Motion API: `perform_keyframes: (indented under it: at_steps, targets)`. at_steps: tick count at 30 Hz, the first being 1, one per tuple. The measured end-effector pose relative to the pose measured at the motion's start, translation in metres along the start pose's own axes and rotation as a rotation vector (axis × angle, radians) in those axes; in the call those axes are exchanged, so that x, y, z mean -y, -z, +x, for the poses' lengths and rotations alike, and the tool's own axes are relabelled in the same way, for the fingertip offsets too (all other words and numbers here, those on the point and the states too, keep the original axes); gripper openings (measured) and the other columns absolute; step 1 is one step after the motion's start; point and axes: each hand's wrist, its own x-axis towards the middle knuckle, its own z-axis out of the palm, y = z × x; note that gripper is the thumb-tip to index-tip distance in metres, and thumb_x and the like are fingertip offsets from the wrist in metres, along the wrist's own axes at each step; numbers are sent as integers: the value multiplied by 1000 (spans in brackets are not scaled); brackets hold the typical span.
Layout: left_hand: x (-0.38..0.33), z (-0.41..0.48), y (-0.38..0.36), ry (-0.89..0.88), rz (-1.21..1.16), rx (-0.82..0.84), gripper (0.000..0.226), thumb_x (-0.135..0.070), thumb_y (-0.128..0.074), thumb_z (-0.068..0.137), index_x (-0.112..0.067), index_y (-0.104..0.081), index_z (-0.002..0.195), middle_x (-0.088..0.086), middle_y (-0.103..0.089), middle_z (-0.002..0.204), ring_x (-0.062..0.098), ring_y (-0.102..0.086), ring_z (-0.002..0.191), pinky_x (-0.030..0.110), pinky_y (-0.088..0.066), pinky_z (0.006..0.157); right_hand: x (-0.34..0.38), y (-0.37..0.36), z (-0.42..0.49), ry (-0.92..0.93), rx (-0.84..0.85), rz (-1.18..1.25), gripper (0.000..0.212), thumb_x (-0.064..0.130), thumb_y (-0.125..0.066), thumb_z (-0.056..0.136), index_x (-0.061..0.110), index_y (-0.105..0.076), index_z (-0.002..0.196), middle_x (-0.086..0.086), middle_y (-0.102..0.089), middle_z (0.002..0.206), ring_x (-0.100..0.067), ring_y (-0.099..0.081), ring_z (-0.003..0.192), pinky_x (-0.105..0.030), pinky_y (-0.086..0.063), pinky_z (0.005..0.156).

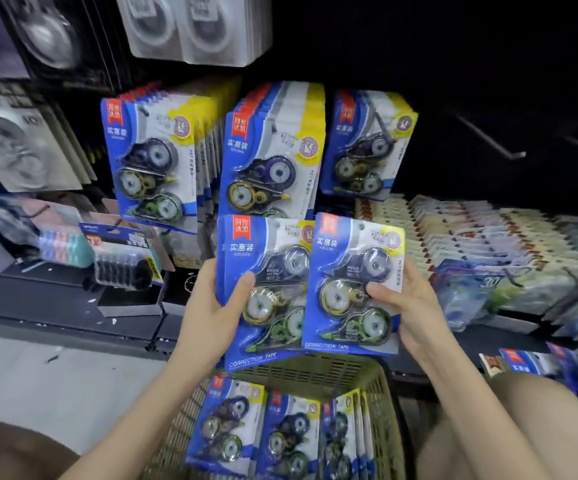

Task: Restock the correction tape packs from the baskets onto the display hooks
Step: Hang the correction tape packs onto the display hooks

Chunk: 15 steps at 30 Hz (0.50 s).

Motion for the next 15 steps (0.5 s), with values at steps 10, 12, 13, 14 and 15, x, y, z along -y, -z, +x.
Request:
perform_keyframes:
  at_steps: [10,12,13,14,15]
  targets:
    - [-53,38,9,-266,55,-175,16,-46,-57,90,-41,-48,102,-24,-61,96,2,-63,93,26,-51,81,81,9,20,479,-212,-394,96,1,-78,79,46,-23,145,28,-31,151,19,-31,132,0,-32,100]
    - [-59,45,12,-288,40,-204,15,-47,-57,93,-41,-50,104,-22,-61,101,15,-64,100,42,-53,85,89,6,28,503,-188,-433,97,0,-78,78,46,-24,143,18,-32,155,8,-31,139,-4,-31,104]
    - [-62,48,13,-298,32,-217,15,-47,-56,92,-41,-50,104,-17,-62,105,18,-64,101,46,-54,86,91,5,32,509,-180,-443,97,-1,-78,78,46,-24,144,15,-33,156,3,-31,142,-8,-31,107]
    - [-65,51,13,-303,23,-228,15,-46,-56,91,-41,-50,104,-13,-62,107,17,-64,102,45,-54,87,92,5,36,512,-177,-450,97,-1,-78,78,44,-25,145,14,-33,157,0,-31,142,-9,-31,108]
    - [-68,54,12,-307,13,-238,15,-45,-55,90,-42,-49,104,-12,-62,108,14,-64,102,41,-53,86,92,5,39,511,-180,-453,97,-1,-78,78,42,-26,147,14,-34,156,0,-31,142,-9,-31,108]
